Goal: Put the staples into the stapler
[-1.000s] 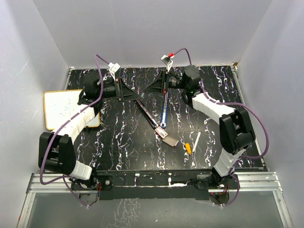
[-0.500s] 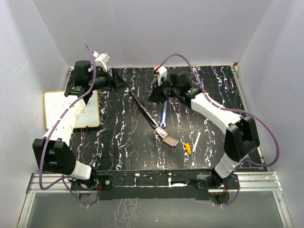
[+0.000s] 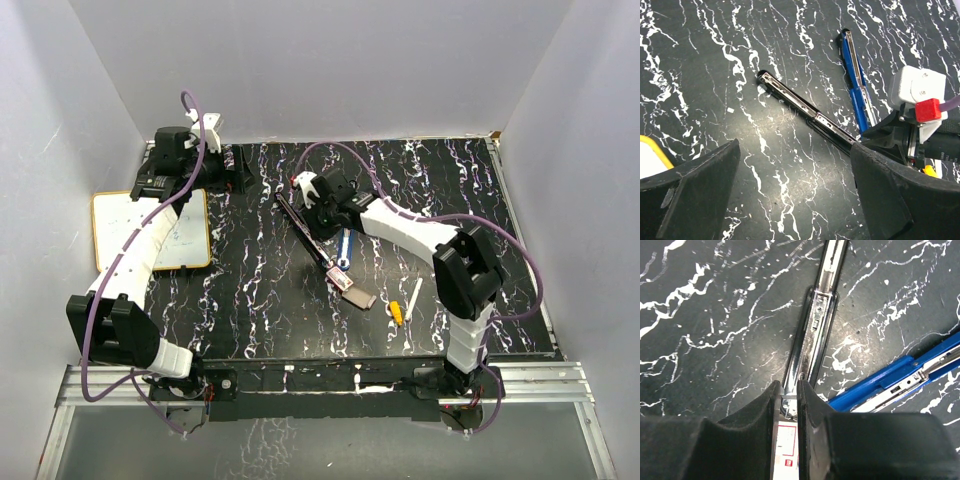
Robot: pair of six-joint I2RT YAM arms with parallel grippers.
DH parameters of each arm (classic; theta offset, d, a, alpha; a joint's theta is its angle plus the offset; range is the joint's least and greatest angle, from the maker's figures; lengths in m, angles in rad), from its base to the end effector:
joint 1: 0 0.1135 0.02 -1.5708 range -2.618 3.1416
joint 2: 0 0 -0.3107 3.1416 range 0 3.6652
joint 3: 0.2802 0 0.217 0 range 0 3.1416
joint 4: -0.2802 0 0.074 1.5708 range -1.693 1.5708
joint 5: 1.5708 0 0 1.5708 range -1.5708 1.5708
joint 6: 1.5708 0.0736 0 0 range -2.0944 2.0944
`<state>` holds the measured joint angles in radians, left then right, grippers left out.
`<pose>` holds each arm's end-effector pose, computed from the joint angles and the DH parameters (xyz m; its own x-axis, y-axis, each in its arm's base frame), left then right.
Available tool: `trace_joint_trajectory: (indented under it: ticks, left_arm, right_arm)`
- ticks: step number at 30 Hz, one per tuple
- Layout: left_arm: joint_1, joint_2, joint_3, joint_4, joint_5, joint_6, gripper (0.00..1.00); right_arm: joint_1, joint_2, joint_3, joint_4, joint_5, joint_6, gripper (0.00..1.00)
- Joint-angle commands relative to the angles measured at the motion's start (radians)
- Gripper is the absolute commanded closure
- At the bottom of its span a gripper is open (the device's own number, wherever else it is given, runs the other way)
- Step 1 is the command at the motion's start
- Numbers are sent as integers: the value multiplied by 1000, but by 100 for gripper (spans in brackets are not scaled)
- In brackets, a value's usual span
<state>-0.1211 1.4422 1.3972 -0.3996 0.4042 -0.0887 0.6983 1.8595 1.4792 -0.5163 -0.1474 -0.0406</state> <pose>0.3132 -0.0673 0.4113 -0.4663 -0.0253 -0.8843 0.4239 0.8710 -0.2485 0.3117 0.2757 0.2750 -0.5692 -0.5302 -0.6284 -0.7299 0.6777 0.0893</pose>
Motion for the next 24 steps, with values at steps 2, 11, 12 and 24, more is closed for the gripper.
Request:
trace_joint_trajectory:
  ticks: [2,11,12,24]
  left_arm:
    - [8,-55,45,-31,-66,19,6]
    - [8,-52,48,-33,-71,17,3]
    - [8,-53,49,-33,-68,18,3]
    - [9,-59,53,-38,-53,16,3]
  right_arm:
    - [-3,29,91,-25,48,-8,87]
    - [-4,92,158,-77,38,-11,88]
    - [-4,96,163,-80,38,-11,88]
    - [-4,134,187,-105,37,-8,89]
